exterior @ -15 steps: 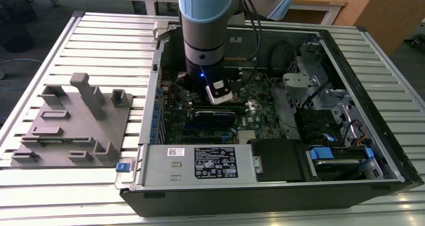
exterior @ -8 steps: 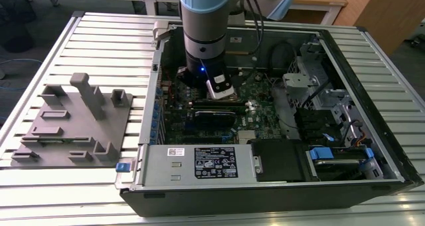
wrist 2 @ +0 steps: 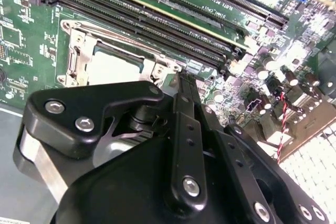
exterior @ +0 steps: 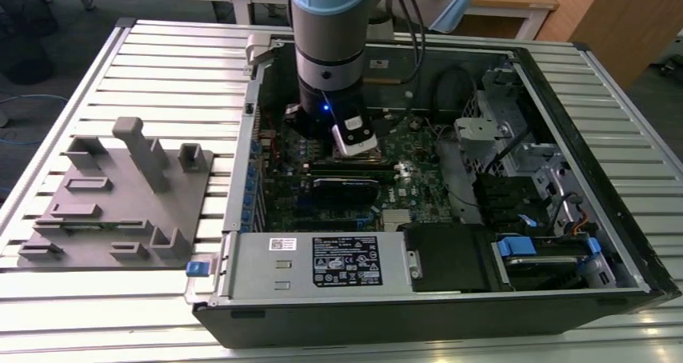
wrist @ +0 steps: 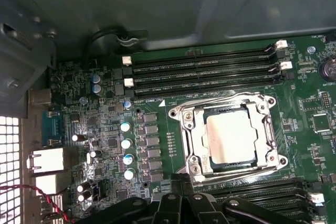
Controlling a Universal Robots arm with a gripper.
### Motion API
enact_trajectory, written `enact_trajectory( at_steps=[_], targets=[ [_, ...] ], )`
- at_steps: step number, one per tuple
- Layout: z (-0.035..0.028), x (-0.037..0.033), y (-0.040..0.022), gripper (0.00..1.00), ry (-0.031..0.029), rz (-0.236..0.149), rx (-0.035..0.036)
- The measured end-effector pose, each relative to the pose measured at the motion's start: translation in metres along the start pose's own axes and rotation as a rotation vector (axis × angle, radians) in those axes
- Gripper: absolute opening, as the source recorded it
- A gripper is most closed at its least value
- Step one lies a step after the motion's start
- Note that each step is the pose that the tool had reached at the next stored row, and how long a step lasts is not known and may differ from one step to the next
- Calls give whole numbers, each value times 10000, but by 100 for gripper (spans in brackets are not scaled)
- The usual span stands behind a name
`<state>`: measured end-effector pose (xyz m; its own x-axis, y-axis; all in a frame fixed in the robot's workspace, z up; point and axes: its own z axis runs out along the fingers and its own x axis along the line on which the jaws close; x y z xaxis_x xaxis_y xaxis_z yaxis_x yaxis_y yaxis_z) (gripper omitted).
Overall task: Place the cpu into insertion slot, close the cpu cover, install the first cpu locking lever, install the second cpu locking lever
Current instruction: 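Install the second cpu locking lever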
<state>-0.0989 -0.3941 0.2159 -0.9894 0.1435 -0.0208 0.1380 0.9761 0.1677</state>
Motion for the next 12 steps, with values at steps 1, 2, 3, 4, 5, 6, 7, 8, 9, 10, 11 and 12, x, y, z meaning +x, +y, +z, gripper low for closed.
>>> enact_trajectory(
  at_steps=[1, 2, 3, 4, 5, 6, 7, 8, 9, 10, 11, 12],
  targets=[
    [0, -2, 0, 11, 1, 0, 0],
    [0, -16, 2, 11, 8, -1, 3],
    [3, -41, 6, 11, 21, 2, 4],
    [5, -69, 10, 11, 34, 6, 6],
    [8, -101, 15, 11, 48, 8, 8],
    [10, -135, 20, 11, 62, 11, 10],
    [13, -170, 25, 11, 76, 12, 11],
    [16, -198, 29, 11, 85, 14, 12],
    [18, -221, 34, 11, 91, 16, 13],
    [20, -239, 39, 11, 95, 16, 15],
    [22, -250, 46, 11, 97, 16, 16],
    [26, -255, 57, 11, 98, 17, 16]
  ],
)
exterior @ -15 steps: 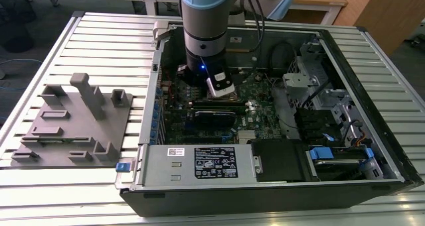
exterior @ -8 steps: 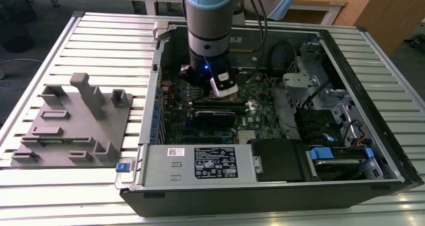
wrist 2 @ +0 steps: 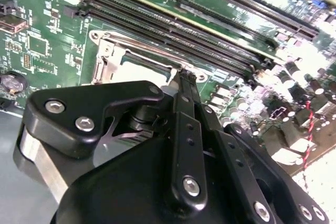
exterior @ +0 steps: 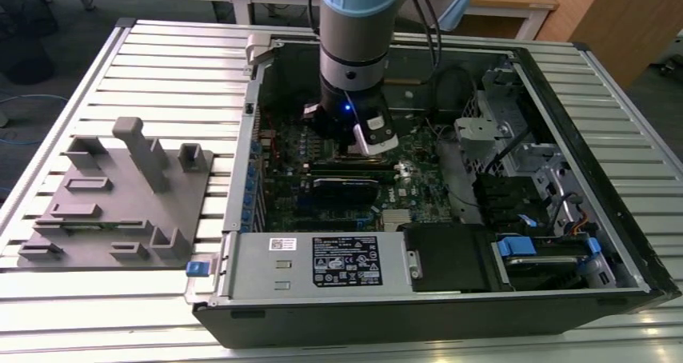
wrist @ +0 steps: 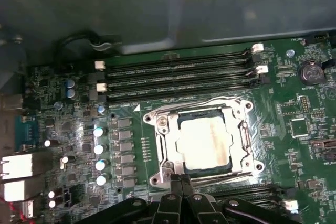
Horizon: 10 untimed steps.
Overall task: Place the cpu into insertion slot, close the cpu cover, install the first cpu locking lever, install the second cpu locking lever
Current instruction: 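Install the second cpu locking lever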
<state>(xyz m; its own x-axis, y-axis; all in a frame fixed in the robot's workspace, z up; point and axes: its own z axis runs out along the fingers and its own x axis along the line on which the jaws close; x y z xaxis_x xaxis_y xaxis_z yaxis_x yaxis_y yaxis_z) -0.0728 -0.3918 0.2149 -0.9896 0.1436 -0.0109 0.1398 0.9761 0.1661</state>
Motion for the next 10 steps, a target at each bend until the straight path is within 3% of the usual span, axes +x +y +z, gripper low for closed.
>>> enact_trajectory(
  at_steps=[10],
  targets=[
    [46, -3, 166, 11, 0, -1, 23]
  ],
)
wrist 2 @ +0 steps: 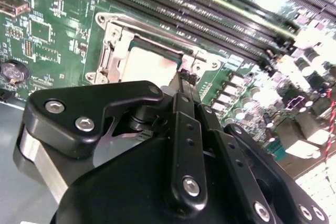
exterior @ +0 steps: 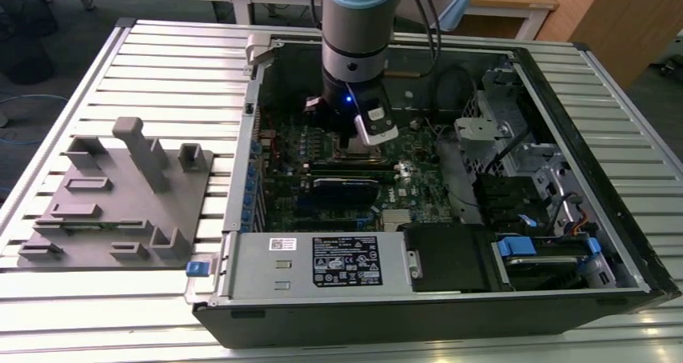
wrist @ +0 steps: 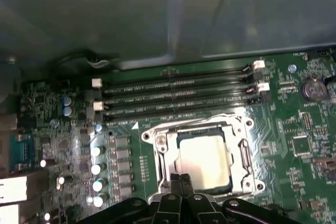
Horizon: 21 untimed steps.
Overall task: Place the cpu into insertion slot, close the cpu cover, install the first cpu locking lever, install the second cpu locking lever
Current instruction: 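Install the second cpu locking lever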
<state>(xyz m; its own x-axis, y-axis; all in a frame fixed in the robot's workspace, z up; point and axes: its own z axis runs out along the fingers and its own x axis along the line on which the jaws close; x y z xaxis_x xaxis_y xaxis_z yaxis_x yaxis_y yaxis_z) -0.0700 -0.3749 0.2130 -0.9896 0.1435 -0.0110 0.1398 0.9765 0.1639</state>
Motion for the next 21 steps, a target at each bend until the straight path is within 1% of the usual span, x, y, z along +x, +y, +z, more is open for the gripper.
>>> enact_trajectory(
  at_steps=[3, 7, 9, 10, 12, 13, 14, 15, 18, 21],
  targets=[
    [13, -10, 32, 11, 0, -2, 4],
    [28, -84, 69, 11, -2, -1, 15],
    [32, -117, 85, 11, -6, -2, 44],
    [34, -125, 97, 11, -14, -3, 104],
    [40, -135, 124, 11, -44, -11, 309],
    [42, -137, 136, 11, -62, -15, 430],
    [43, -138, 146, 11, -81, -21, 578],
    [44, -138, 151, 11, -87, -21, 620],
    [47, -149, 166, 11, -87, -22, 634],
    [51, -182, 179, 11, -82, -21, 636]
  ],
)
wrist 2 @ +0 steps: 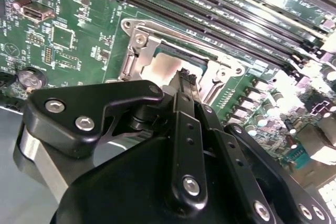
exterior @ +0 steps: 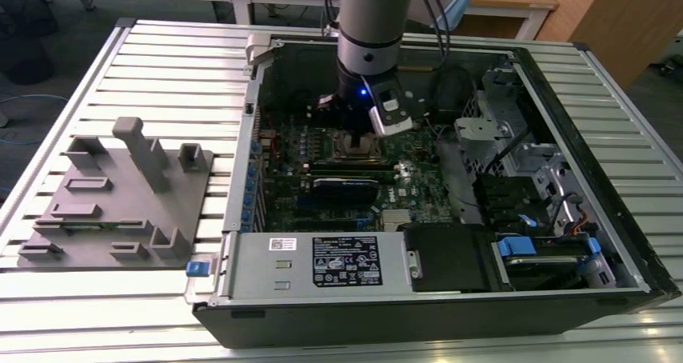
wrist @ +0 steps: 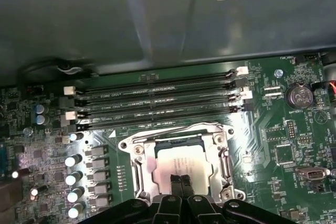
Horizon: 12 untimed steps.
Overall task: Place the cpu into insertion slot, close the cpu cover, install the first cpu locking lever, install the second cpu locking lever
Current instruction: 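Install the second cpu locking lever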
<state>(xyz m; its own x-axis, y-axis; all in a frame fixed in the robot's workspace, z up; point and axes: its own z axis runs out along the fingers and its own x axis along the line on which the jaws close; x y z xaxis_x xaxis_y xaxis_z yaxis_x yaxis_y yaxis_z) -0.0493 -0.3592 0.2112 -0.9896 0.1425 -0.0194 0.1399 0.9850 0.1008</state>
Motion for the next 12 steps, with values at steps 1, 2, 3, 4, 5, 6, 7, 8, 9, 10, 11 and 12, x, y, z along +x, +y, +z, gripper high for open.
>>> enact_trajectory(
  at_steps=[1, 2, 3, 4, 5, 6, 7, 8, 9, 10, 11, 12],
  targets=[
    [1, -8, 3, 11, 2, 0, 0],
    [1, -13, 5, 11, 3, -1, 1],
    [2, -17, 8, 11, 4, -3, 0],
    [2, -18, 10, 11, 5, -6, 0],
    [3, -17, 16, 11, 5, -8, 0],
    [4, -16, 23, 11, 6, -10, 1],
    [4, -16, 29, 11, 6, -11, 1],
    [5, -16, 31, 11, 6, -12, 1],
    [5, -16, 32, 11, 6, -13, 0],
    [6, -15, 37, 11, 6, -10, 1],
    [7, -14, 41, 11, 6, -11, 1],
    [7, -14, 41, 11, 6, -11, 0]
  ],
)
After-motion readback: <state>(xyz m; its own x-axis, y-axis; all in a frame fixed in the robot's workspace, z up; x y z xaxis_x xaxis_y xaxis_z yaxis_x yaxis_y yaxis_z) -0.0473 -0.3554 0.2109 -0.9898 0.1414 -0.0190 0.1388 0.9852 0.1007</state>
